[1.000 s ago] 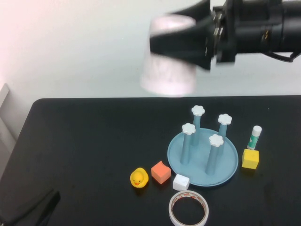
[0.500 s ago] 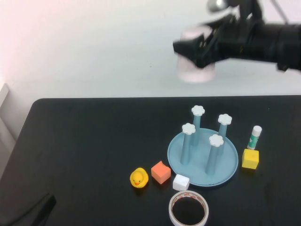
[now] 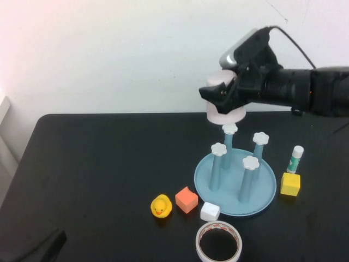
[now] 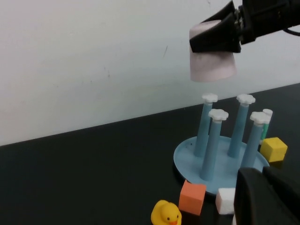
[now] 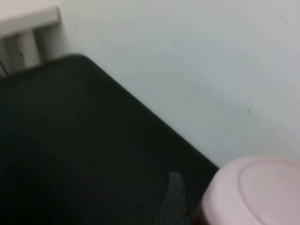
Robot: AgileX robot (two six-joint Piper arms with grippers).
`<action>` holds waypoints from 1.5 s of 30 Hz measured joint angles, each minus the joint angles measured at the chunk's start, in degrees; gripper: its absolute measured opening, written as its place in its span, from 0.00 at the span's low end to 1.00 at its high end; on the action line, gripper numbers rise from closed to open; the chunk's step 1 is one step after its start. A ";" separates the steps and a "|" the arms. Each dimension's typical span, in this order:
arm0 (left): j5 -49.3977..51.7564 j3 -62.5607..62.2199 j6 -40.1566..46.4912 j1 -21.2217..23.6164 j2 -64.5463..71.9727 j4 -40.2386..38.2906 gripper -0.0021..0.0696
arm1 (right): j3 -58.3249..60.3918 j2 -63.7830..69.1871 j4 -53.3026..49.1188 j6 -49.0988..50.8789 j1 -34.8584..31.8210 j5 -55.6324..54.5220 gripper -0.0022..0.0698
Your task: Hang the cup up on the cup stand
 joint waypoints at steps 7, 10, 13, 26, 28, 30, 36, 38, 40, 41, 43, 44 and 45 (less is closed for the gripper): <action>0.86 0.00 -0.23 0.00 0.00 0.00 0.03 | 0.00 3.07 0.26 -0.88 0.00 -3.11 0.84; 0.96 0.00 -0.23 0.00 0.00 0.00 0.03 | 0.00 3.96 0.26 -1.02 0.00 -3.11 0.84; 0.96 0.00 -0.23 0.00 0.00 0.00 0.03 | 0.00 4.80 0.45 -0.92 0.00 -3.11 0.84; 3.87 0.00 0.59 0.00 0.00 0.00 0.03 | 0.00 5.10 0.59 5.30 -1.58 -3.21 0.95; 4.58 0.00 0.59 0.00 0.00 -0.12 0.03 | 0.00 3.44 0.59 7.35 -1.71 -3.21 0.90; 5.93 -0.13 0.59 0.00 -0.33 -0.50 0.03 | 0.00 0.62 -0.44 9.75 -1.71 -3.07 0.78; 15.59 -4.03 0.59 0.00 -4.54 1.07 0.03 | 0.00 -10.85 -11.09 17.88 -1.83 5.06 0.21; 17.16 -4.91 0.59 0.00 -6.14 3.23 0.03 | 0.00 -14.50 -13.97 20.83 -1.83 8.70 0.11; 17.78 -5.06 0.59 0.00 -7.43 5.85 0.03 | 0.28 -17.87 -15.38 22.47 -1.83 12.16 0.07; 18.05 -5.06 0.59 0.00 -7.62 6.56 0.03 | 0.92 -19.70 -15.48 22.88 -1.83 13.57 0.05; 18.29 -5.06 0.59 0.00 -8.02 7.60 0.03 | 3.01 -23.17 -15.27 23.04 -1.83 15.31 0.04; 18.50 -5.06 0.59 0.00 -8.02 7.96 0.03 | 4.69 -25.16 -14.85 22.74 -1.83 15.73 0.04; 18.51 -5.06 0.59 0.00 -8.02 8.12 0.03 | 6.65 -27.24 -14.13 21.64 -1.83 15.83 0.03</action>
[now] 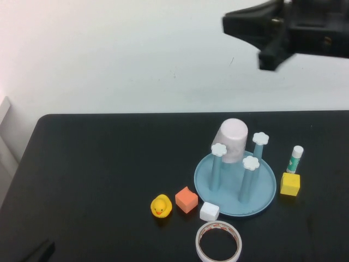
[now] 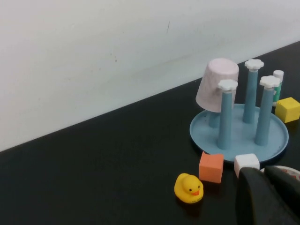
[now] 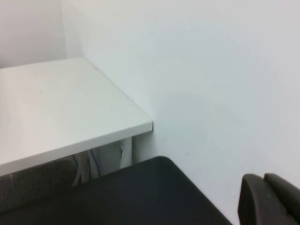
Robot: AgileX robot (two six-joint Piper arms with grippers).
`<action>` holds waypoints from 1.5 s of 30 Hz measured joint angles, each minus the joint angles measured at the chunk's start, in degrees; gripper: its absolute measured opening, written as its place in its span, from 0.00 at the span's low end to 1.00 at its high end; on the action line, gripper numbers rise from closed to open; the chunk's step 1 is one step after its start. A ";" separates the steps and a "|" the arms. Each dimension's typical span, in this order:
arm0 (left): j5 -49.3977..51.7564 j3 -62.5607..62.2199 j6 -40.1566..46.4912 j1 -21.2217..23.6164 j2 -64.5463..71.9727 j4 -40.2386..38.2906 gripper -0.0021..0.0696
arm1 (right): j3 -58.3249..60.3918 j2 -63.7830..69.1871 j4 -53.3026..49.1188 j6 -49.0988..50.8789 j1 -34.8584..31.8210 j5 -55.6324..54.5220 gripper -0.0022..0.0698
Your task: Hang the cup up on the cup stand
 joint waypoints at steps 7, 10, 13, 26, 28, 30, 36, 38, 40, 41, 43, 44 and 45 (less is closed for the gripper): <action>0.23 0.00 0.00 0.00 0.00 0.38 0.03 | 15.93 -17.40 6.64 -10.86 0.00 -1.24 0.03; 0.23 0.00 0.00 0.00 0.00 0.38 0.03 | 22.12 -26.29 7.67 -12.10 0.00 -2.73 0.03; 0.28 0.00 0.00 0.00 0.00 0.38 0.03 | 28.04 -33.79 7.95 -12.51 0.00 -3.84 0.03; 0.41 0.00 0.00 0.00 0.00 0.38 0.03 | 45.28 -60.23 7.82 -12.88 0.00 -6.19 0.03; 0.41 0.00 0.00 0.00 0.00 0.38 0.03 | 46.95 -62.61 7.82 -12.96 0.00 -6.44 0.03; 0.41 0.00 0.00 0.00 0.00 0.38 0.03 | 48.54 -64.82 7.73 -12.96 0.00 -6.43 0.03; 0.41 0.00 0.00 0.00 0.00 0.38 0.03 | 53.58 -68.26 7.37 -13.01 0.00 1.62 0.03; 0.41 0.00 0.00 0.00 0.00 0.38 0.03 | 55.28 -68.78 6.97 -13.01 0.00 3.91 0.03; 0.41 0.00 0.00 0.00 0.00 0.38 0.03 | 57.08 -68.80 6.73 -13.13 0.00 1.70 0.03; 0.41 0.00 0.00 0.00 0.00 0.38 0.03 | 57.60 -68.80 6.65 -13.22 0.00 0.25 0.03; 0.41 0.00 0.00 0.00 0.00 0.38 0.03 | 58.38 -68.80 6.50 -14.25 0.00 -7.07 0.03; 0.41 0.00 0.00 0.00 0.00 0.38 0.03 | 58.65 -68.80 6.50 -14.85 0.00 -9.99 0.03; 0.41 0.00 0.00 0.00 0.00 0.38 0.03 | 58.92 -68.80 6.50 -15.62 0.00 -13.57 0.03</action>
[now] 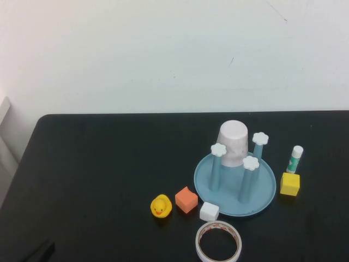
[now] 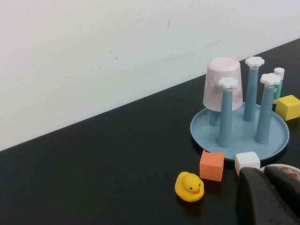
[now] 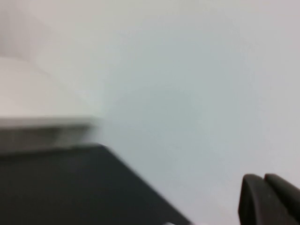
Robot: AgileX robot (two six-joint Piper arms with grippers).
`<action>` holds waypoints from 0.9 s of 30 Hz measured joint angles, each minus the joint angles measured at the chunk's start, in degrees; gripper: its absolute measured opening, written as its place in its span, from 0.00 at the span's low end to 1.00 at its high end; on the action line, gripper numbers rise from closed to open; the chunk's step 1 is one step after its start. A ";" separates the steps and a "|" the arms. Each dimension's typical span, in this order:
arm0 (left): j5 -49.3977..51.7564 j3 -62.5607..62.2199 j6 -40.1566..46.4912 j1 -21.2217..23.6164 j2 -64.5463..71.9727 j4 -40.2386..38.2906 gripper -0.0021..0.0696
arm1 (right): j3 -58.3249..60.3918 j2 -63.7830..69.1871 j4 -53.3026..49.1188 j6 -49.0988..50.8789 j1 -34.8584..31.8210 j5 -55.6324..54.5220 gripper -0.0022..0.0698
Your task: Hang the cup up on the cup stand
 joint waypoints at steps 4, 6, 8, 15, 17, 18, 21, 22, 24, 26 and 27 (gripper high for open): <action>0.00 0.00 0.00 0.00 0.00 0.00 0.03 | 0.33 0.00 0.41 -1.68 0.00 -11.44 0.03; 0.00 0.00 0.00 0.00 0.00 0.00 0.03 | 0.33 0.00 0.66 -2.07 0.00 -16.36 0.03; 0.00 0.00 0.00 0.00 0.00 0.00 0.03 | 0.41 0.00 1.02 -2.19 0.00 -20.04 0.03; 0.00 0.00 0.00 0.00 0.00 0.00 0.03 | 4.73 -5.05 -1.26 -2.08 0.00 -26.73 0.03; 0.00 0.00 0.00 0.00 0.00 0.00 0.03 | 7.12 -7.78 -15.12 8.86 -0.39 -28.26 0.03; 0.00 0.00 0.00 0.00 0.00 0.00 0.03 | 8.59 -9.04 -26.28 17.47 -0.92 -28.59 0.03; 0.00 0.00 0.00 0.00 0.00 0.00 0.03 | 12.25 -12.30 -58.21 58.04 -4.10 -26.25 0.03; 0.00 0.00 0.00 0.00 0.00 0.00 0.03 | 12.80 -13.60 -66.27 69.17 -5.65 -22.69 0.03; 0.00 0.00 0.00 0.00 0.00 0.00 0.03 | 13.14 -15.96 -77.84 83.29 -8.42 -14.54 0.03; 0.00 0.00 0.00 0.00 0.00 0.00 0.03 | 13.29 -18.27 -85.87 90.69 -11.14 -7.22 0.03; 0.00 0.00 0.00 0.00 0.00 0.00 0.03 | 13.29 -19.06 -88.48 92.98 -12.30 -4.05 0.03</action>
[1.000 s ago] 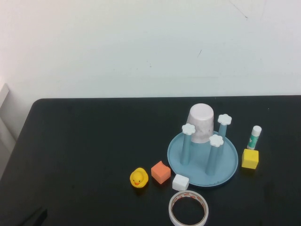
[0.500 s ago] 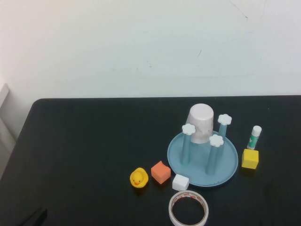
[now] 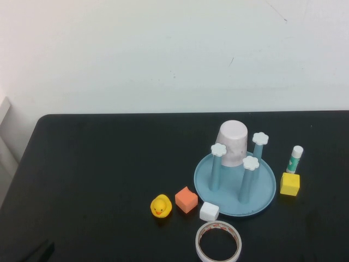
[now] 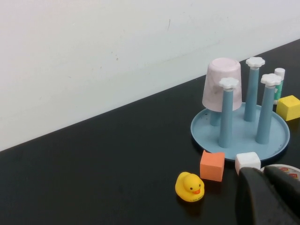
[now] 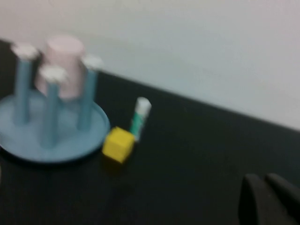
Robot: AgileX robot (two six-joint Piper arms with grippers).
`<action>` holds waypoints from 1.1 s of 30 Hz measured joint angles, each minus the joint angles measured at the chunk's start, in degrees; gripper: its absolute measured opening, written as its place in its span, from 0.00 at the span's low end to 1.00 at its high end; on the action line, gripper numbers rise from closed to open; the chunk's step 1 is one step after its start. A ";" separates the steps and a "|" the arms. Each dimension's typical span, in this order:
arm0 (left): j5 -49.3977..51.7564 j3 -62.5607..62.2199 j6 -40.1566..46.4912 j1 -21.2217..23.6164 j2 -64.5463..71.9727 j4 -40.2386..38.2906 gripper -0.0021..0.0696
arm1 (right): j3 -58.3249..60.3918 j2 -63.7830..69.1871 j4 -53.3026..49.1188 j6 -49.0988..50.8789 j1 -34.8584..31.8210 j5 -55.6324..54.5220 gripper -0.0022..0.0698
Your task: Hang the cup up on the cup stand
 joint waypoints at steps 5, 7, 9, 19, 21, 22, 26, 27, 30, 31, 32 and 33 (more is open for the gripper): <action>0.00 0.00 0.00 0.00 0.00 0.00 0.03 | 0.00 -0.79 -4.07 2.78 -1.95 3.75 0.03; 0.00 0.00 0.00 0.00 0.00 0.00 0.03 | 0.12 -0.79 -4.93 3.19 -1.95 3.87 0.03; 0.00 0.00 0.00 0.00 0.00 0.00 0.03 | 1.22 -0.79 -6.13 3.81 -1.95 2.44 0.03; 0.00 0.00 0.00 0.00 0.00 0.00 0.03 | 4.54 -0.79 -7.22 11.72 -2.04 -3.51 0.03; 0.00 0.00 0.00 0.00 0.00 0.00 0.03 | 4.54 -0.79 -7.61 16.36 -2.18 -2.16 0.03; 0.00 0.00 0.00 0.00 0.00 0.00 0.03 | 4.54 -0.79 -8.18 17.55 -2.43 -1.48 0.03; 0.00 0.00 0.00 0.00 0.00 0.00 0.03 | 4.43 -0.79 -9.89 20.26 -3.58 -0.06 0.03; 0.00 0.00 0.00 0.00 0.00 0.00 0.03 | 4.43 -0.79 -10.11 20.38 -3.96 0.05 0.03; 0.00 0.00 0.00 0.00 0.00 0.00 0.03 | 4.33 -0.79 -10.26 20.38 -4.27 0.36 0.03; 0.00 0.00 0.00 0.00 0.00 0.00 0.03 | 4.33 -0.79 -10.26 20.38 -4.27 0.36 0.03; 0.00 0.00 0.00 0.00 0.00 0.00 0.03 | 4.33 -0.79 -10.26 20.38 -4.27 0.41 0.03; 0.00 0.00 0.00 0.00 0.00 0.00 0.03 | 4.33 -0.79 -10.35 20.38 -4.27 0.41 0.03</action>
